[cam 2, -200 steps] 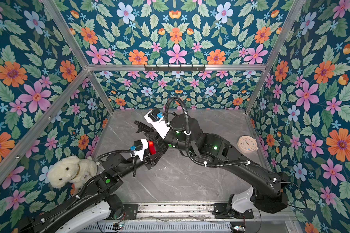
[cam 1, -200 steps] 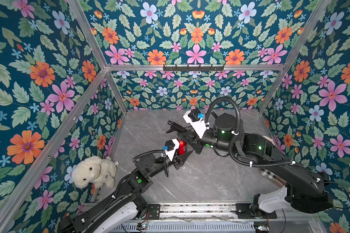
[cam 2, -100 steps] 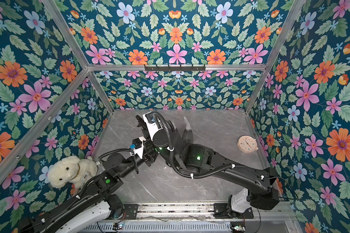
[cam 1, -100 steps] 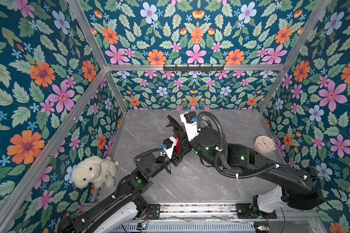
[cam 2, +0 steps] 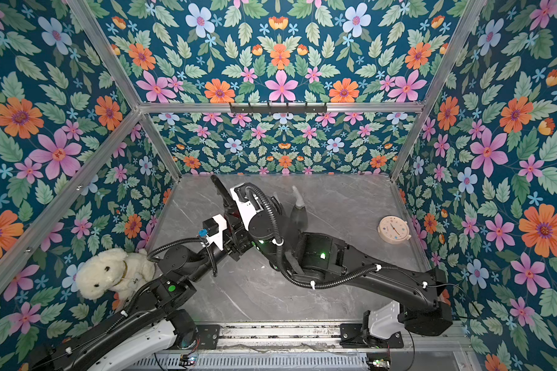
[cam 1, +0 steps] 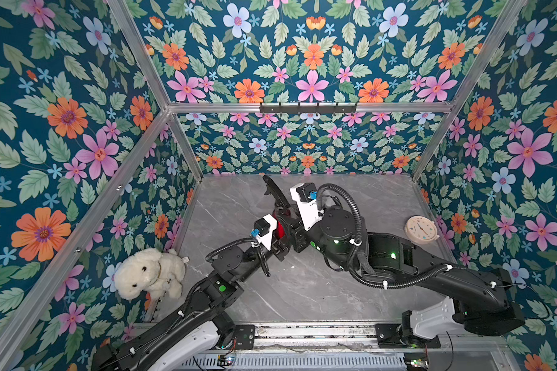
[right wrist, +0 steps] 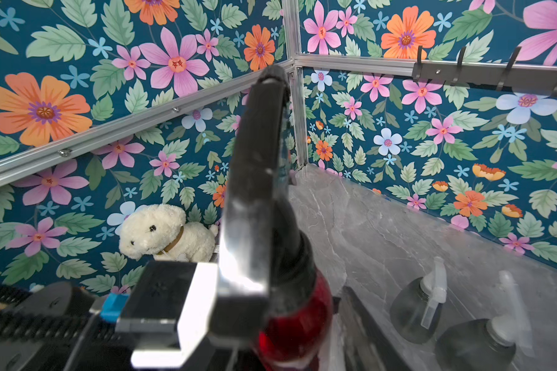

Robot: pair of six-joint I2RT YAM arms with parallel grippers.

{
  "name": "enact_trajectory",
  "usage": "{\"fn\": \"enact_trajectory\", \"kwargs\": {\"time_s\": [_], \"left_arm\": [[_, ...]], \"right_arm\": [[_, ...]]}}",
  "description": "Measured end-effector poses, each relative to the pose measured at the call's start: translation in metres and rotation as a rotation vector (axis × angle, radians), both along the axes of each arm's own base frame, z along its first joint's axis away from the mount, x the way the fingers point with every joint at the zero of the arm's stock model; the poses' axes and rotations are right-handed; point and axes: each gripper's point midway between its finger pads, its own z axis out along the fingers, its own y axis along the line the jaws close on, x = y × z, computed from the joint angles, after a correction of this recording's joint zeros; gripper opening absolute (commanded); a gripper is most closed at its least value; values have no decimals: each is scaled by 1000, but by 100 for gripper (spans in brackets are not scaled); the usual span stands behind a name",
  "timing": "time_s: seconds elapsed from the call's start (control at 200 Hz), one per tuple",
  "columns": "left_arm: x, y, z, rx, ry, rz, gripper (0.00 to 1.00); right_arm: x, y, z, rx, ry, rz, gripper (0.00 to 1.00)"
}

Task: Attach spray nozzles to spray bottles
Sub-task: Screw the spray nozzle on the spray bottle.

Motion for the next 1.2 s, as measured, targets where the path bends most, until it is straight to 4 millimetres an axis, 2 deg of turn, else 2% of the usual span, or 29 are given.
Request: {"fn": "enact_trajectory", "kwargs": {"time_s": [0.15, 0.26, 0.36, 0.45, 0.555, 0.74, 0.97, 1.2], "left_arm": [[-1, 1, 7, -24, -17, -1, 0], [-2, 0, 10, -29, -25, -11, 0], [-7, -6, 10, -21, -33, -53, 0], [-16, -12, 10, -12, -46, -113, 0], [-26, -19, 11, 6, -60, -183, 0], [-35, -31, 12, 35, -68, -269, 0], [-38, -36, 6, 57, -58, -298, 0], [-40, -38, 5, 65, -56, -319, 0]], "right_arm": [[-12, -19, 12, 38, -30, 48, 60], [-26, -30, 22, 64, -36, 158, 61], [-15, -50, 33, 108, -26, 235, 64], [-9, -60, 27, 141, 13, 346, 64], [-14, -61, 25, 167, 67, 497, 64], [-37, -46, 49, 184, 65, 724, 63], [-35, -38, 34, 146, 130, 755, 58], [-37, -32, 36, 134, 123, 767, 55]]}}
